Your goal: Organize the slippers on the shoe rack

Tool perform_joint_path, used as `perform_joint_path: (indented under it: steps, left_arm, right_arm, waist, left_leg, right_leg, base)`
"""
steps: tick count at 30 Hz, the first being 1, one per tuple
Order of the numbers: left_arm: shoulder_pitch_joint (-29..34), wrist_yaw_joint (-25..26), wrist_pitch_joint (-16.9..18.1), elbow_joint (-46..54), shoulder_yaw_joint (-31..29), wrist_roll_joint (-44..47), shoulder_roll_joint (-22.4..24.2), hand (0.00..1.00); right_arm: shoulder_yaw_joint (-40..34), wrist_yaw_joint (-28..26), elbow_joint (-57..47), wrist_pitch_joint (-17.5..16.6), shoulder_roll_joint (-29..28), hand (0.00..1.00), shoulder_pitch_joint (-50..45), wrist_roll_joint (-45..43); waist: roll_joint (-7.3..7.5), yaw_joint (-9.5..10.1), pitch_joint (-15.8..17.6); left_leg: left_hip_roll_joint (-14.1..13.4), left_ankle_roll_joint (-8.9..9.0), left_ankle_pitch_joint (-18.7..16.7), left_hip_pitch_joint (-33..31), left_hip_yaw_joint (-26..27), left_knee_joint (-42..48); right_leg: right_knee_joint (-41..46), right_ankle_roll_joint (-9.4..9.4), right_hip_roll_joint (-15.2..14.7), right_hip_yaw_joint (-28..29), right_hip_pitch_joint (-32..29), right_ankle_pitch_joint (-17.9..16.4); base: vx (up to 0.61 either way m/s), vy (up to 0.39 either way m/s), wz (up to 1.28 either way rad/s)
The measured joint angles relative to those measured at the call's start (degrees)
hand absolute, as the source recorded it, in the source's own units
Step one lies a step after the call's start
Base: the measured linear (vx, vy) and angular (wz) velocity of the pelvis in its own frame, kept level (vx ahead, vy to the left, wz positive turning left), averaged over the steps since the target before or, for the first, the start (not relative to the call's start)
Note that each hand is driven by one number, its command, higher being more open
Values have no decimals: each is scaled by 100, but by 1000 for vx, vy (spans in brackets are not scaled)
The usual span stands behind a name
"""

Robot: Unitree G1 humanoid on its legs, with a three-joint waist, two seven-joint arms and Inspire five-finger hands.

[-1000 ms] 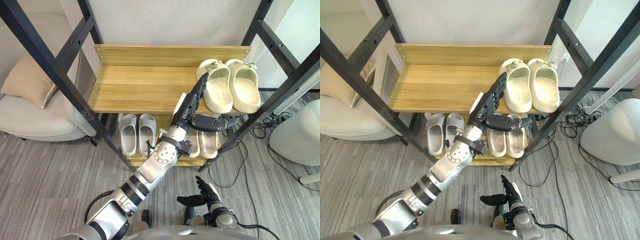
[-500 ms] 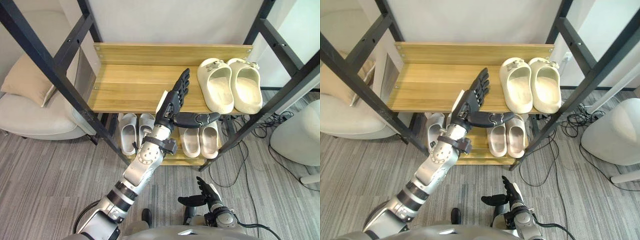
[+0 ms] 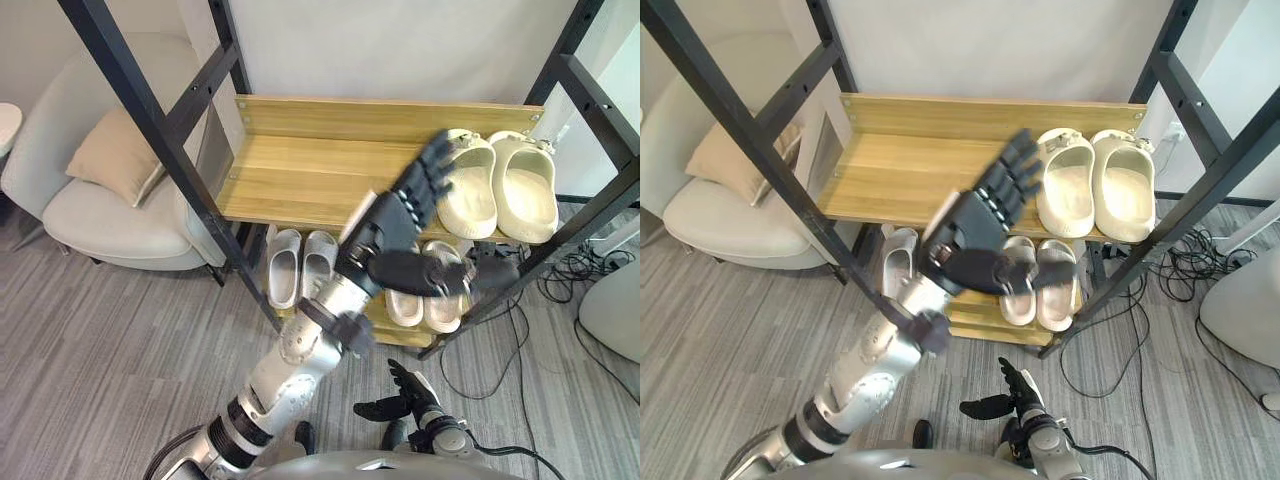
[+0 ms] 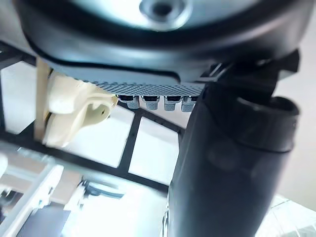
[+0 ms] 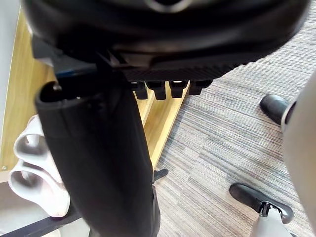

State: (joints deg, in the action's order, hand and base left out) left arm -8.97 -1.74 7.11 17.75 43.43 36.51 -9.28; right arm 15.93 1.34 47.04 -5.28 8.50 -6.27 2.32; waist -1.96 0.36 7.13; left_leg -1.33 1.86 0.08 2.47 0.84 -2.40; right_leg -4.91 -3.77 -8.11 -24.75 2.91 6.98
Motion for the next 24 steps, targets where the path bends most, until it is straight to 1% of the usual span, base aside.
perform_joint_path:
  steps: [2,3,5,7,9,12,13,17,22,24]
  left_arm:
    - [91,-158,-23,-69,319,4,4,100]
    - [148,-284,-38,-245,553,3,6,100]
    - [199,-517,-149,-698,774,-8,4,100]
    - [351,-607,-213,-1119,810,-88,-3,100]
    - [640,-607,-269,-1692,798,-440,-91,100]
    - [938,-607,-296,-2290,770,-1053,-277,100]
    - [1010,-610,-301,-2373,744,-1123,-296,100]
    - [1393,-607,-313,-2940,428,-1717,-307,100]
    - [1656,-446,-314,-3640,-361,-2452,-298,100]
    - [1785,-333,-309,-4000,-859,-2738,-265,100]
  right_arm:
    - [-1,-11,53,1,11,100,2,18]
    - [-1,-10,121,3,13,100,-1,36]
    - [-14,-8,131,8,12,100,3,38]
    - [-2,-1,133,7,12,100,-4,43]
    - [-4,2,133,7,8,100,-11,43]
    - [0,2,133,6,-9,100,-12,50]
    - [-1,2,133,6,-11,100,-11,50]
    - [-7,24,133,6,-50,100,-22,50]
    - [-15,51,134,6,-167,100,-38,75]
    - [-27,63,134,6,-204,100,-60,108]
  waist:
    - [-23,13,-45]
    - [-24,14,-118]
    - [-17,-6,-123]
    - [2,-23,-136]
    - [20,-41,-151]
    - [42,-32,-144]
    - [46,-33,-143]
    - [113,-23,-141]
    - [263,-4,-151]
    - [328,32,-141]
  left_leg:
    - [-14,-15,14,31,-17,1]
    - [-23,-10,19,37,-45,2]
    - [-19,-1,28,162,-157,5]
    - [-19,1,28,253,-211,5]
    - [-10,14,34,259,-285,9]
    - [-11,42,35,271,-330,9]
    - [-11,43,36,271,-331,9]
    - [-19,44,38,275,-332,10]
    - [-31,37,41,279,-327,25]
    - [-28,27,29,281,-319,44]
  right_leg:
    - [1,6,12,-20,35,-14]
    - [1,2,21,-52,56,-27]
    - [1,-4,35,-173,213,-58]
    - [-1,-17,39,-225,326,-84]
    - [-4,-22,37,-317,372,-97]
    - [-19,-21,39,-361,407,-109]
    - [-19,-23,39,-362,407,-110]
    - [-19,-19,40,-363,410,-111]
    - [-20,-15,50,-360,416,-118]
    - [-21,-17,58,-354,421,-119]
  base:
    - [9,-8,3]
    - [17,-14,9]
    - [20,-23,23]
    - [4,-12,20]
    - [-21,1,16]
    - [-31,4,10]
    - [-20,9,3]
    - [0,0,0]
    - [0,0,0]
    - [0,0,0]
